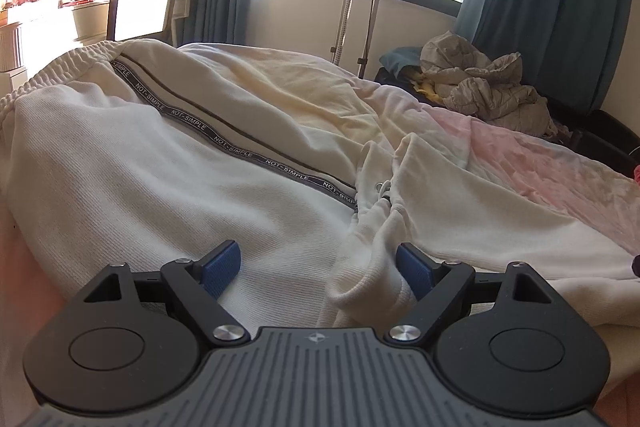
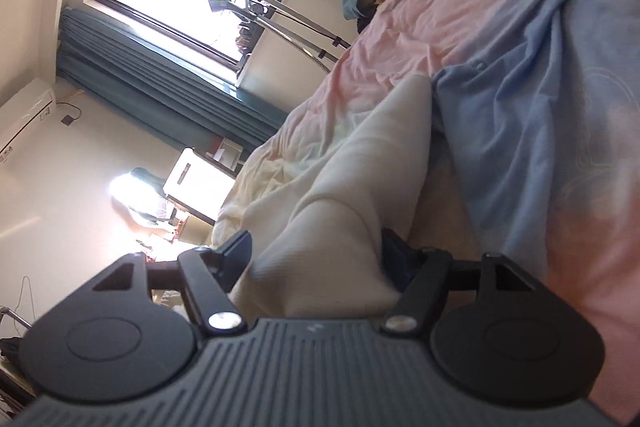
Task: Fold clothes
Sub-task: 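Grasp the folded cuff end of the sweatpants with the right tool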
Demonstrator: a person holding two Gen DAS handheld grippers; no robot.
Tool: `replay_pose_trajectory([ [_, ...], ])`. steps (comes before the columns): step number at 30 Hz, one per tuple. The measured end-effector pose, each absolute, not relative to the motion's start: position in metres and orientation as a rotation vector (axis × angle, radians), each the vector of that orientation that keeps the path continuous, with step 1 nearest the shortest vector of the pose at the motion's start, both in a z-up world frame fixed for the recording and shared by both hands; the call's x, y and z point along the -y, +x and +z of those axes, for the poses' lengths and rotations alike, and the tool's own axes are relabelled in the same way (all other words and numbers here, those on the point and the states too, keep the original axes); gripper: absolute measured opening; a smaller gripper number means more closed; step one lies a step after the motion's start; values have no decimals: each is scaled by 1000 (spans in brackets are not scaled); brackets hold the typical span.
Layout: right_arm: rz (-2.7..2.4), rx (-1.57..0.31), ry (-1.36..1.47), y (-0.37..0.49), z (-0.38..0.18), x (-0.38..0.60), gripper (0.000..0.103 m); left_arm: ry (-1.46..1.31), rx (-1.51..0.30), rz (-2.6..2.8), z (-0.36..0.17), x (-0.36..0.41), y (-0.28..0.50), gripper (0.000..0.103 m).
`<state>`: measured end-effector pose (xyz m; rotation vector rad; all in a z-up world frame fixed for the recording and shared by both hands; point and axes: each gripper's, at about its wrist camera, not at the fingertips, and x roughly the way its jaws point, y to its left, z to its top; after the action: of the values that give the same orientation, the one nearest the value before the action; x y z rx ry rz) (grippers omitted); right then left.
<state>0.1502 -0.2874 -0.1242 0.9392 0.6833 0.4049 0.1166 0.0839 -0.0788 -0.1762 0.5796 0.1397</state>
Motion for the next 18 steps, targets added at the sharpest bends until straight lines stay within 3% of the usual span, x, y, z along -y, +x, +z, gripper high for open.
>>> replay_pose_trajectory([
  [2,353,-735,916,153,-137,287,65,-168,-581,142,-79,-83,117,88],
  [12,428,-605,958,154,-114,283,68,-166,-577,149,-78,-82,116,88],
  [13,404,-629,958,156,-117,284,65,-165,-575,147,-78,-81,115,88],
  [16,277,-730,950,158,-133,282,40,-152,-571,136,-76,-78,113,88],
  [18,240,-728,924,155,-131,280,32,-134,-554,126,-73,-74,108,88],
])
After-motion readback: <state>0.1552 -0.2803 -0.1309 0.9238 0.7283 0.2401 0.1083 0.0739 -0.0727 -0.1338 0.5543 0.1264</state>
